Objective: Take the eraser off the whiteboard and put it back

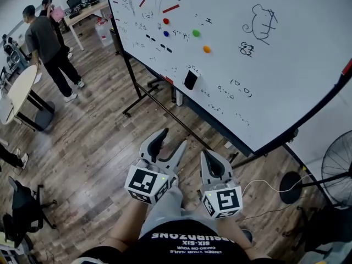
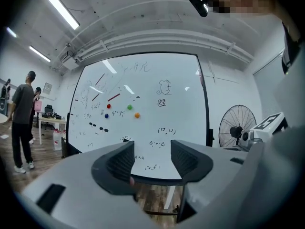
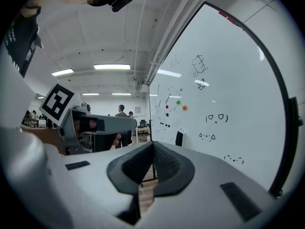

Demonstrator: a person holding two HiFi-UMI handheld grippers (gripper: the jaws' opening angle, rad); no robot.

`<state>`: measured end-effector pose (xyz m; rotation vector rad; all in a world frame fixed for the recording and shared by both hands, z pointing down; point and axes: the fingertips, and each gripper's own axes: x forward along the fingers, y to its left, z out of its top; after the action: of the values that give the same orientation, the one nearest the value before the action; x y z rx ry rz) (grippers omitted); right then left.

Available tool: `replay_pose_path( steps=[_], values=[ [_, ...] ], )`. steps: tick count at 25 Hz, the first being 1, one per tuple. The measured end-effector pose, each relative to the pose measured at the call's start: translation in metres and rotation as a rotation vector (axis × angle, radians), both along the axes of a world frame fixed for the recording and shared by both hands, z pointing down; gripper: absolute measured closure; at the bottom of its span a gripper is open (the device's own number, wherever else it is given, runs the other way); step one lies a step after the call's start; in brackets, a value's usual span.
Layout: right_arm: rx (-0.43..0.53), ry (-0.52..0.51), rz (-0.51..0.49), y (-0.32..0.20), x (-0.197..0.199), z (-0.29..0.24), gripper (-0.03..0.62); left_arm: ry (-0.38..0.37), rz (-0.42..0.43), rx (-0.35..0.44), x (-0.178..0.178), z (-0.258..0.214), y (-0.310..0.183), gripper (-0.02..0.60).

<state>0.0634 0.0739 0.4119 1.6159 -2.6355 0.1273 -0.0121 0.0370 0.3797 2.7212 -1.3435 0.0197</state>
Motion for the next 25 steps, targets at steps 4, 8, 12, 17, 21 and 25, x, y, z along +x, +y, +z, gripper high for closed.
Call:
replay_pose_path(
  steps=[4,8,12,17,21,25],
  values=[
    [-0.015,0.009,0.022,-0.033,0.002,0.001,0.595,-0.05,-0.007,0.003,-0.002,0.004,-0.04,0.345],
    [-0.027,0.016,0.047,-0.064,0.004,0.002,0.595,-0.128,-0.019,0.005,-0.004,0.008,-0.079,0.328],
    [-0.037,0.009,0.065,-0.096,0.003,0.002,0.595,-0.135,-0.003,-0.01,-0.003,0.013,-0.115,0.324],
    [-0.042,0.016,0.086,-0.135,0.001,0.004,0.595,-0.171,0.058,-0.015,0.006,0.025,-0.157,0.304],
    [-0.058,0.024,0.122,-0.166,0.006,0.012,0.595,-0.193,0.089,-0.011,0.013,0.031,-0.191,0.299],
    [-0.065,0.03,0.16,-0.191,0.011,0.016,0.595,-0.227,0.117,-0.007,0.021,0.04,-0.221,0.299]
  ],
)
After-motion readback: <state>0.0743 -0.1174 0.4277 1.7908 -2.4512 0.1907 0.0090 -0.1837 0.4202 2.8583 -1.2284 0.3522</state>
